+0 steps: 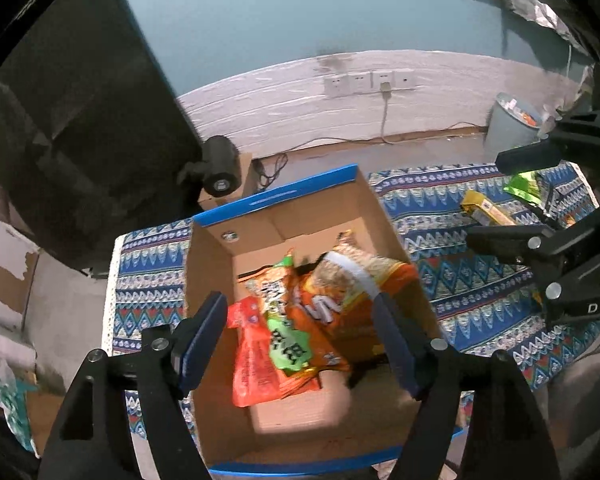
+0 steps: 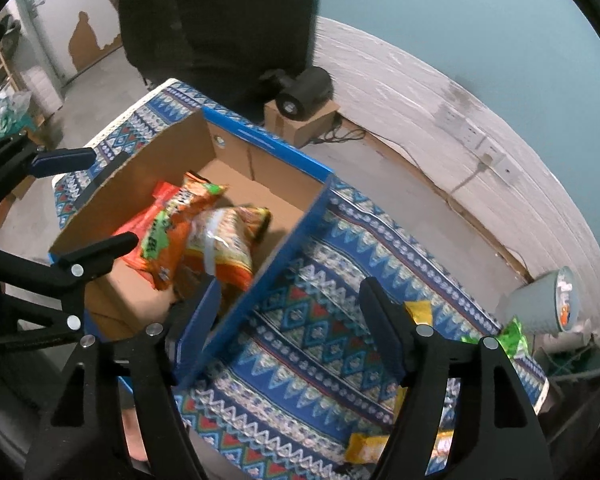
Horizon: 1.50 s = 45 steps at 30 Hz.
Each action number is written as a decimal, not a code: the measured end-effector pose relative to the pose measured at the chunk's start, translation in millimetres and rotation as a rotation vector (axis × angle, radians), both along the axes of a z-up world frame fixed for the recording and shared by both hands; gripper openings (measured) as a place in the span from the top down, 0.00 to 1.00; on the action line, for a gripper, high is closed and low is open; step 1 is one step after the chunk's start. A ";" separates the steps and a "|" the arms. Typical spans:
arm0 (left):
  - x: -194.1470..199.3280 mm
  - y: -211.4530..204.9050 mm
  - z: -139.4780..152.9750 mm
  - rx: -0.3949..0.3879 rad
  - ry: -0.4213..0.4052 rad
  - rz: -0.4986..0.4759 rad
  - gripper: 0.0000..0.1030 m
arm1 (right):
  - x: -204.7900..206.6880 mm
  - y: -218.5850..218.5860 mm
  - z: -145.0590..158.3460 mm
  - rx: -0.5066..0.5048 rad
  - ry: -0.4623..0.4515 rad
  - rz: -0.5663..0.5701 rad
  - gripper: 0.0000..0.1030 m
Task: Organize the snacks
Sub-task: 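Move both tools back over the snack pile toward the yellow wafer sticks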
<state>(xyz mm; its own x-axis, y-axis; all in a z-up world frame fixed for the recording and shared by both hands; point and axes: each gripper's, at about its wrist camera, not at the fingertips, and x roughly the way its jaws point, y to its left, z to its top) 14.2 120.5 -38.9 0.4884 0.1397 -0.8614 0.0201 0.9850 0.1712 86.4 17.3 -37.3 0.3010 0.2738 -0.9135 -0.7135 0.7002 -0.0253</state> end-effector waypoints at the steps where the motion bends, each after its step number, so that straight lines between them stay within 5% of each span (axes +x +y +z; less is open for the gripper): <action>1: 1.4 -4.5 0.4 -0.005 0.003 -0.007 0.26 | 1.4 -5.9 -0.4 -0.002 0.001 -0.010 0.30; 22: 22.7 -113.0 -16.9 -0.050 0.092 -0.170 0.25 | 10.4 -139.3 -23.0 -0.053 0.041 -0.256 0.27; 45: 50.9 -185.1 -79.3 -0.033 0.248 -0.242 0.25 | 17.0 -251.1 -107.4 -0.086 0.277 -0.602 0.27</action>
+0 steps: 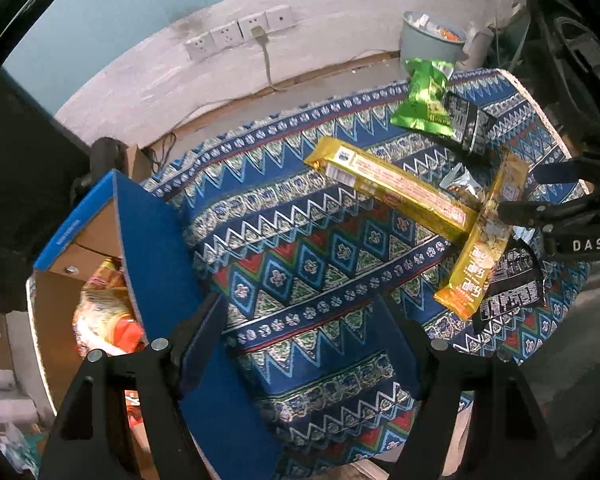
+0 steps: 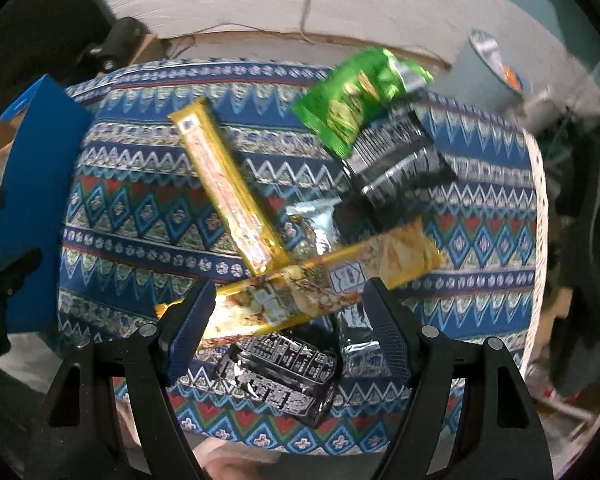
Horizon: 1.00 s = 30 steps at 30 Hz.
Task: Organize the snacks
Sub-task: 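Move both tools back over the snack pile toward the yellow wafer sticks, then grasp a yellow wafer stick with the left tool while the right grasps another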
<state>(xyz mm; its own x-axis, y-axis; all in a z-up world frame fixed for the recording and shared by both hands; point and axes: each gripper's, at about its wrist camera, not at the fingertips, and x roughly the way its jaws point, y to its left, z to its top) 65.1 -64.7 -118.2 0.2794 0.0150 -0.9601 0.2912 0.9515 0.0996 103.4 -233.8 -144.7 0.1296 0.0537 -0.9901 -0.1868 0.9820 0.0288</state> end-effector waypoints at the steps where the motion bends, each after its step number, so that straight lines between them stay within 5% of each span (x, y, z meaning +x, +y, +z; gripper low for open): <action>1: 1.7 -1.2 -4.4 -0.002 0.009 0.001 0.25 | 0.4 -2.6 -3.1 0.000 0.008 -0.015 0.27; 12: 16.6 -6.3 -25.6 0.008 0.031 -0.003 0.25 | 7.6 -22.3 -40.0 0.079 0.114 -0.178 0.25; 22: 27.0 -10.9 -35.7 -0.004 0.065 -0.003 0.25 | 20.2 -11.9 -45.2 -0.012 0.088 -0.184 0.24; 30: 33.5 -16.0 -41.6 -0.035 0.102 0.005 0.25 | 16.8 -21.8 -55.0 0.014 0.109 -0.258 0.24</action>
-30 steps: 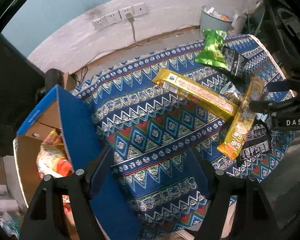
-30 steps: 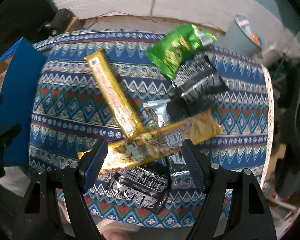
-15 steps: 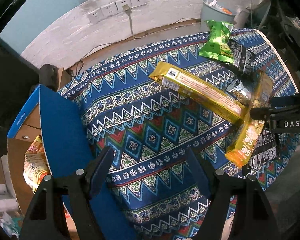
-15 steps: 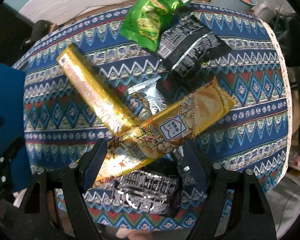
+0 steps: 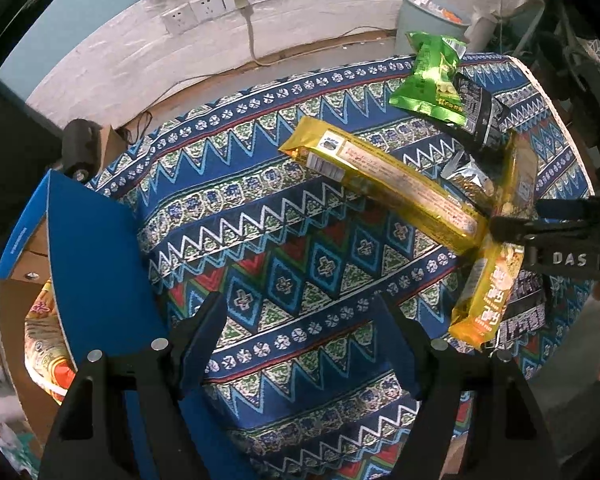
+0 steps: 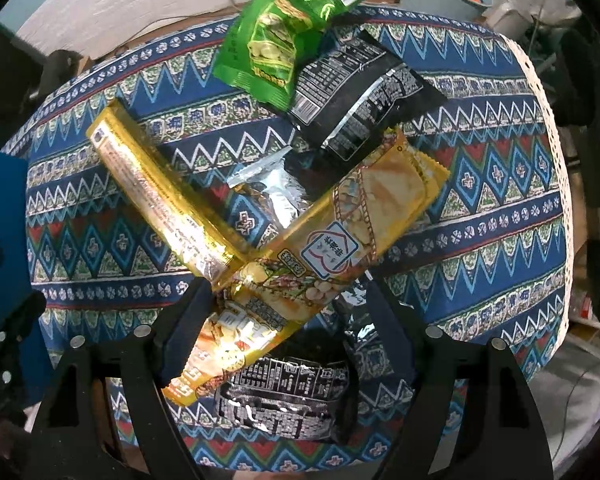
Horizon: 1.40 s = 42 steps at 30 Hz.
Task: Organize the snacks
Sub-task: 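Grasp a yellow wafer stick with the left tool while the right grasps another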
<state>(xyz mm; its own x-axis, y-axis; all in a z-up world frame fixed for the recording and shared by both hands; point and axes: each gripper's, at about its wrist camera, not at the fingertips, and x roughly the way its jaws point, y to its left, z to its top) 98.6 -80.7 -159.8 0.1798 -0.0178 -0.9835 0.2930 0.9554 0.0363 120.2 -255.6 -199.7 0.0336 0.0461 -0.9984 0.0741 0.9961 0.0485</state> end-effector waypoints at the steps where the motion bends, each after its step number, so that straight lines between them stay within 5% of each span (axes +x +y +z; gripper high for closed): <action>1: 0.9 -1.3 0.4 -0.003 0.000 -0.001 0.25 | 0.8 0.6 -3.4 0.004 0.006 -0.001 0.24; 6: 3.1 -5.1 -0.3 -0.002 0.002 -0.007 0.25 | 4.3 0.9 -16.8 0.003 0.018 0.040 0.24; 13: 11.1 -7.9 -11.0 -0.026 0.042 0.037 0.25 | 0.1 -0.3 -7.0 -0.005 -0.010 0.144 0.57; 19: 27.0 -14.9 -23.2 -0.099 0.103 0.128 0.25 | -4.7 4.5 4.6 -0.123 -0.069 0.303 0.67; 27: 47.2 -29.8 -34.2 -0.207 0.129 0.263 0.21 | -10.0 -8.3 5.6 -0.167 -0.129 0.373 0.70; 42: 70.9 -66.0 -64.7 -0.240 0.173 0.392 0.17 | -13.4 -56.0 -11.3 -0.045 -0.133 0.302 0.68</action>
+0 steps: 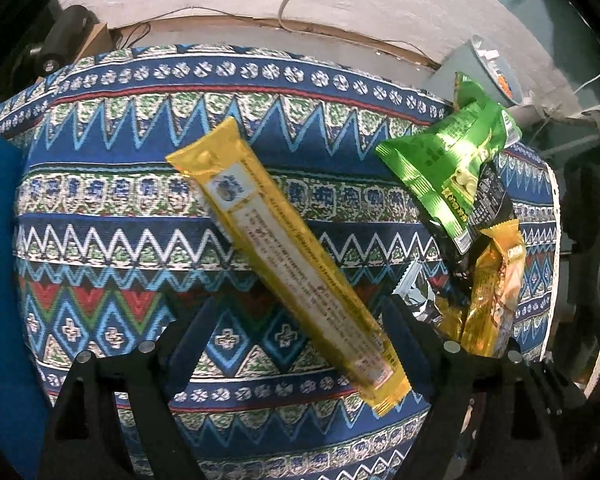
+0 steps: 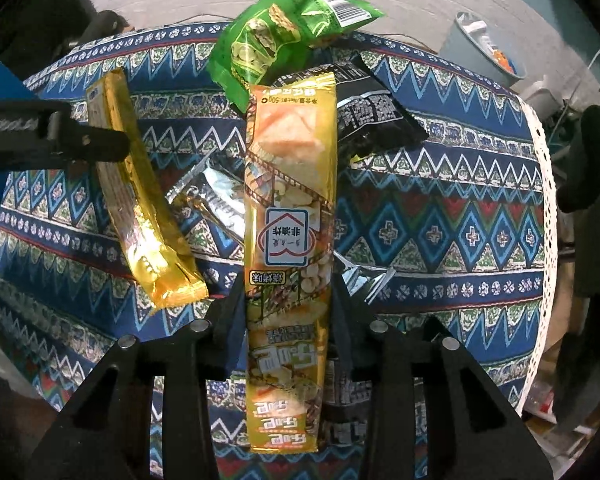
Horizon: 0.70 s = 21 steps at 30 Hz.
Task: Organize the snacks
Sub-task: 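Grasp a yellow wafer stick with the left tool while the right grasps another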
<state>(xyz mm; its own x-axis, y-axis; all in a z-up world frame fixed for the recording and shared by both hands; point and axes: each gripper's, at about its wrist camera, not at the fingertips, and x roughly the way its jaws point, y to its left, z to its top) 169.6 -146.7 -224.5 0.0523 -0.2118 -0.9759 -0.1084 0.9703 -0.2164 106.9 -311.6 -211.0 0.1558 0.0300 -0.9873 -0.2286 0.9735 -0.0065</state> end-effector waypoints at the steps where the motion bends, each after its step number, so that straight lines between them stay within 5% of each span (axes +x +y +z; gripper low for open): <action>1: -0.7 -1.5 -1.4 -0.001 0.001 -0.007 0.17 | -1.0 -0.2 1.1 0.003 -0.001 0.002 0.71; 6: -7.0 -16.7 -11.6 -0.009 0.003 -0.061 0.17 | -4.8 1.1 5.4 0.025 0.006 -0.007 0.71; 21: -53.4 -10.7 -4.2 -0.032 -0.010 -0.199 0.55 | -17.4 12.9 22.9 0.056 0.000 0.010 0.71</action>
<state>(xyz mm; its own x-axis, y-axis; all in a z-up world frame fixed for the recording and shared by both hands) 116.2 -157.4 -228.7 0.0164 -0.2500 -0.9681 0.0867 0.9649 -0.2477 89.5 -298.7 -188.0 0.1553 0.0873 -0.9840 -0.2388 0.9699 0.0483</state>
